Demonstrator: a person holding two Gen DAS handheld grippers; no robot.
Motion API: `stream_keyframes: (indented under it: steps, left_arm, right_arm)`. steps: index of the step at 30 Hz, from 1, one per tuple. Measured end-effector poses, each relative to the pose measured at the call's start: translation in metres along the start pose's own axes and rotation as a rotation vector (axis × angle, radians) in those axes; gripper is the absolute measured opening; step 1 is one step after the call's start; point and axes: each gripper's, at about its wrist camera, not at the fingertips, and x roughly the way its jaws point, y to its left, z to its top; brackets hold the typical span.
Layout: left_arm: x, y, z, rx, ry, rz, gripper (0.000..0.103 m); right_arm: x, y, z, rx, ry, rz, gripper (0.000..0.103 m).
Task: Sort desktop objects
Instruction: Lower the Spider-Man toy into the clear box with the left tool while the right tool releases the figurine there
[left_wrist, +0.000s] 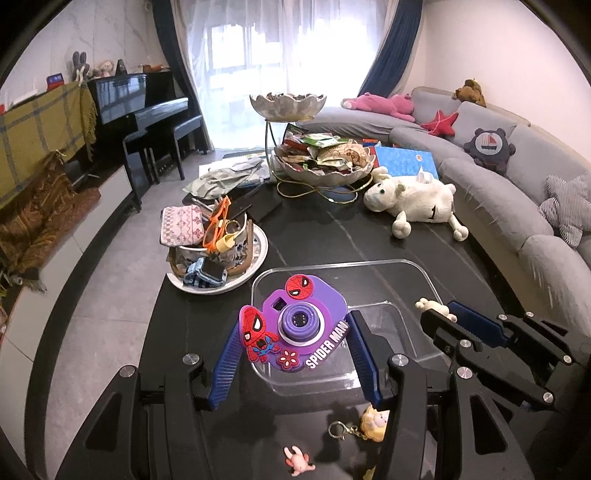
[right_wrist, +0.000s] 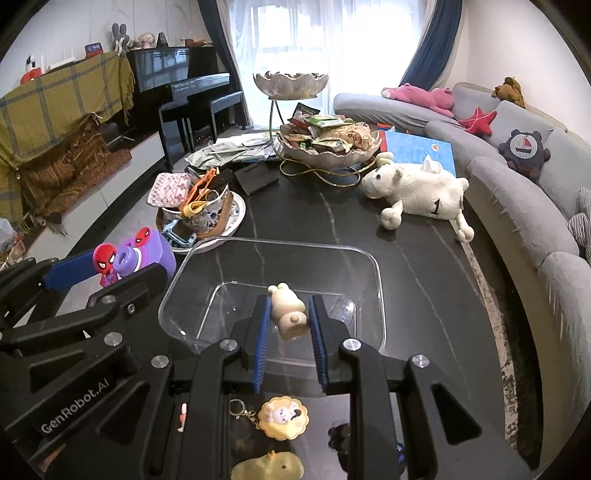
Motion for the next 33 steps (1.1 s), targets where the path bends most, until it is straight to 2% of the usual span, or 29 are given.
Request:
stream_keyframes:
  steps: [12,24,33]
  left_arm:
    - [0.037,-0.002,0.020,0.006,0.029,0.025,0.050]
    - [0.097,-0.009,0.020,0.027,0.148,0.018,0.050]
    - [0.126,-0.011,0.010,0.024,0.220,0.005,0.051]
  right_arm:
    - [0.036,-0.008,0.022,-0.020,0.055,-0.007,0.019]
    - [0.091,-0.024,0.017,0.017,0.182,0.009,0.019]
    - [0.119,-0.029,0.006,0.008,0.253,-0.007,0.019]
